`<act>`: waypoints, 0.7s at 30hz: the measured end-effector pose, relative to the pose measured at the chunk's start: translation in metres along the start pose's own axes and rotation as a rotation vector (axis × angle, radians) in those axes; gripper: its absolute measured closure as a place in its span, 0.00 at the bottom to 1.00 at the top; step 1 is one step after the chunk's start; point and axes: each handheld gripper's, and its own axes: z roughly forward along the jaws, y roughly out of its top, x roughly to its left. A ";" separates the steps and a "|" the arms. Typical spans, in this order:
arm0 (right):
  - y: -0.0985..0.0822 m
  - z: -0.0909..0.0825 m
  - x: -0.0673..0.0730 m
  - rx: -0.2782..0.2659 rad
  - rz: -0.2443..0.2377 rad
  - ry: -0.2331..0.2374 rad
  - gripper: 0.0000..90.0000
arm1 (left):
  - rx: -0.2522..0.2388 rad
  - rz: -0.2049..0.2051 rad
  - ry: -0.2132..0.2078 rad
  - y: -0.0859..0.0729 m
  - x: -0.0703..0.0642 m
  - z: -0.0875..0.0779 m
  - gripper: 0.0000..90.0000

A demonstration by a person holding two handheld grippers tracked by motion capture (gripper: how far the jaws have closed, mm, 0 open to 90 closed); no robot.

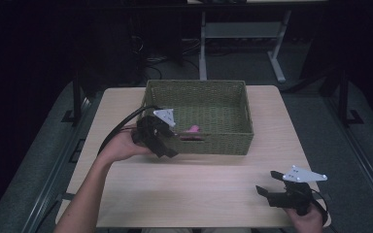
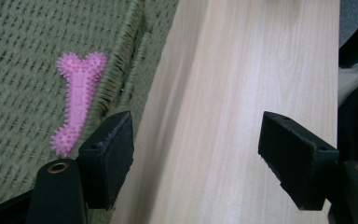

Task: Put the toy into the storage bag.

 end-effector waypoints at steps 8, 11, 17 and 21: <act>0.000 0.000 0.001 0.001 0.001 0.000 0.23 | -0.015 -0.008 0.003 -0.012 -0.008 0.003 0.29; 0.000 0.001 0.001 0.001 0.002 -0.002 0.23 | -0.018 -0.010 -0.001 -0.016 -0.011 0.004 0.29; 0.000 0.001 0.003 0.003 -0.004 -0.004 0.23 | -0.029 -0.022 0.008 -0.030 -0.023 0.006 0.29; 0.001 0.003 0.004 0.010 -0.002 -0.005 0.23 | -0.052 -0.037 0.027 -0.046 -0.034 0.007 0.29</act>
